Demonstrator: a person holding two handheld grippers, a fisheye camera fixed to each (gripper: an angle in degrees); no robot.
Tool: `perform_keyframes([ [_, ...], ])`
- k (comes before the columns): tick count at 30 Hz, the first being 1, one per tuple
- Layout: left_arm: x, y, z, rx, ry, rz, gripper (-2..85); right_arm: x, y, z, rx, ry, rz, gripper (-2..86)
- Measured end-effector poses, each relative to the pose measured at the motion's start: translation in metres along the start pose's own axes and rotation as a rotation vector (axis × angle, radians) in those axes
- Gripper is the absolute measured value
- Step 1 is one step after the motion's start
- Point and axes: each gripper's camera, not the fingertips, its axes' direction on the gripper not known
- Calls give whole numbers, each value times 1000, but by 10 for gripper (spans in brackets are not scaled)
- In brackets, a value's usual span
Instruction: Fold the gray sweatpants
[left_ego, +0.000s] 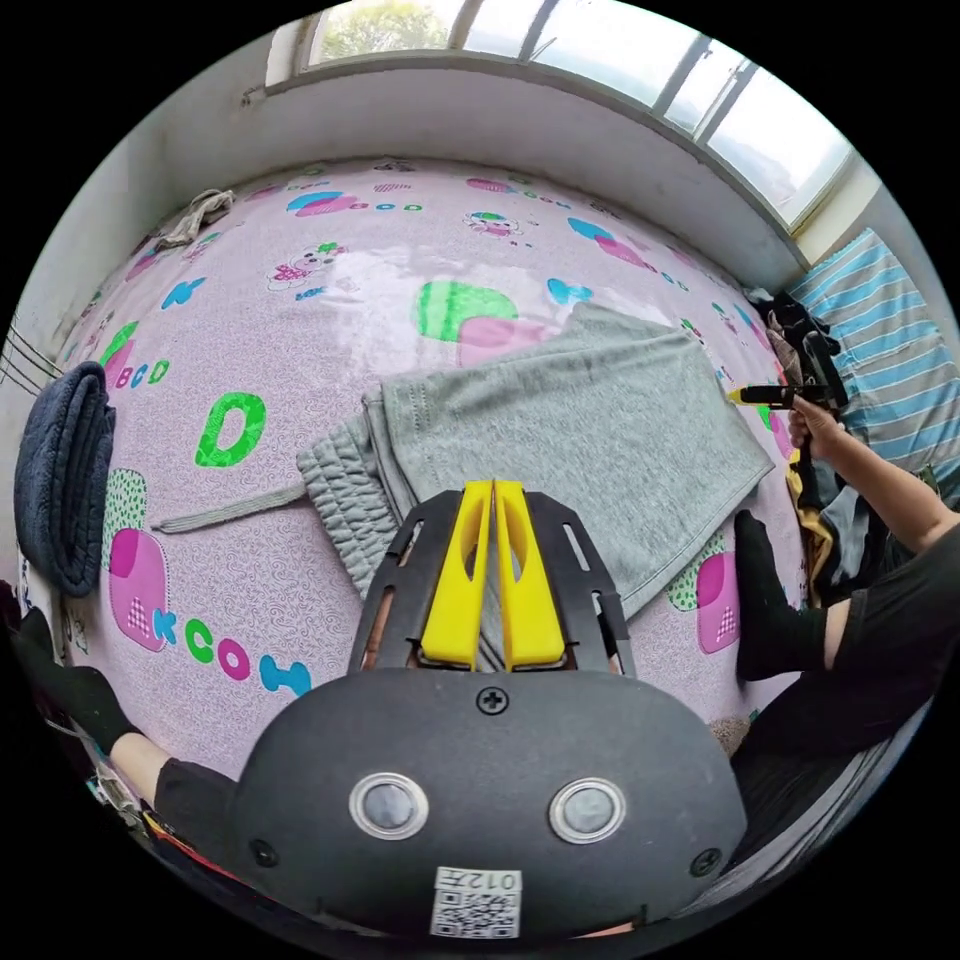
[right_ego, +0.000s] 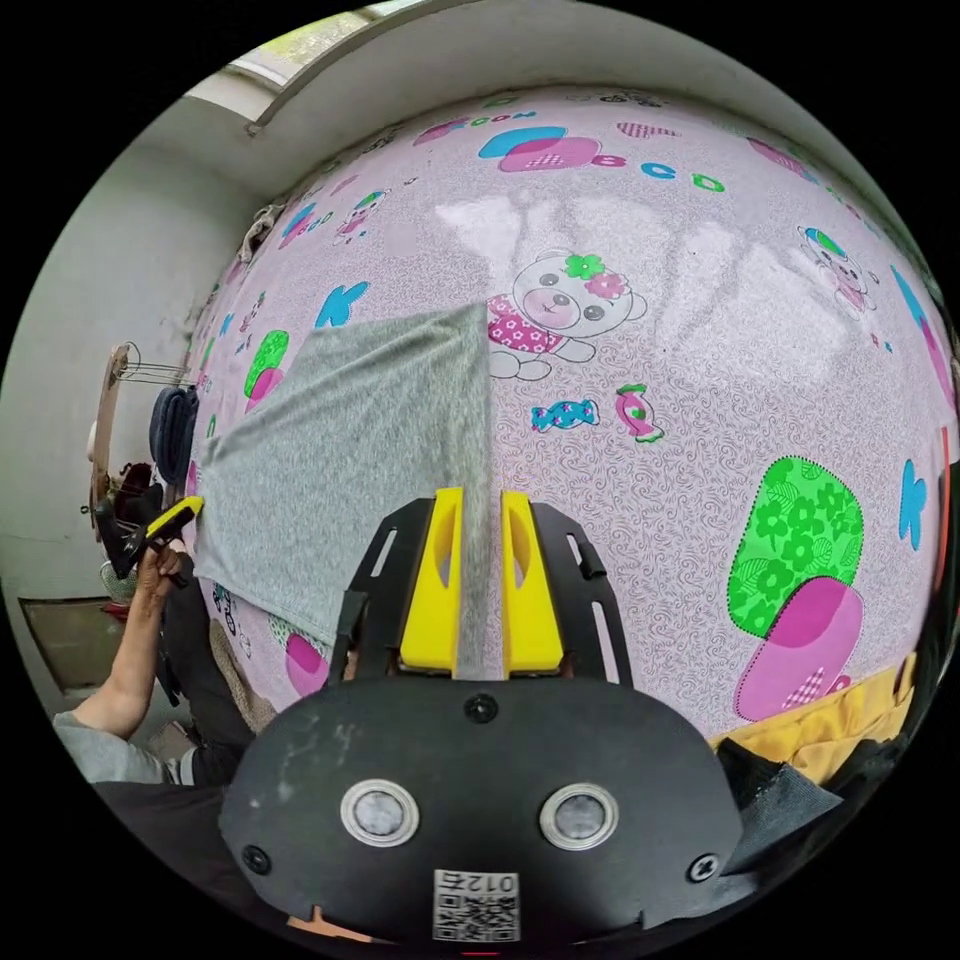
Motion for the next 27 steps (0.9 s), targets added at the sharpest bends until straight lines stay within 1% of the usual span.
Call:
perform_keyframes([
  [2,6,8,12,-27,-53,29,1,-25,3,5,-7,84,-69,55],
  [3,6,14,13,-1,-56,34,0,-33,2,6,-13,106,-97,55],
  [5,7,17,14,-8,-54,55,-1,-70,0,13,-59,267,-244,60],
  [8,16,20,17,-16,-103,142,-2,-108,3,22,-97,377,-347,62],
  [10,16,20,17,-19,-94,130,-1,-117,10,18,-97,364,-311,58],
  [12,10,22,8,-30,-36,64,-1,-125,31,5,-74,341,-288,56],
  [14,13,30,-4,-13,-20,56,-1,-139,81,-20,-7,322,-335,62],
  [17,27,49,-20,52,-45,85,-1,-158,155,-34,84,329,-363,64],
  [20,39,61,-20,58,-47,98,0,-180,208,-20,118,339,-365,63],
  [22,43,65,-15,50,-45,103,0,-198,226,-4,128,387,-389,56],
  [24,42,69,-6,19,-50,88,-1,-214,236,14,119,427,-414,55],
  [27,36,74,1,19,-36,66,-1,-237,242,39,114,507,-450,53],
])
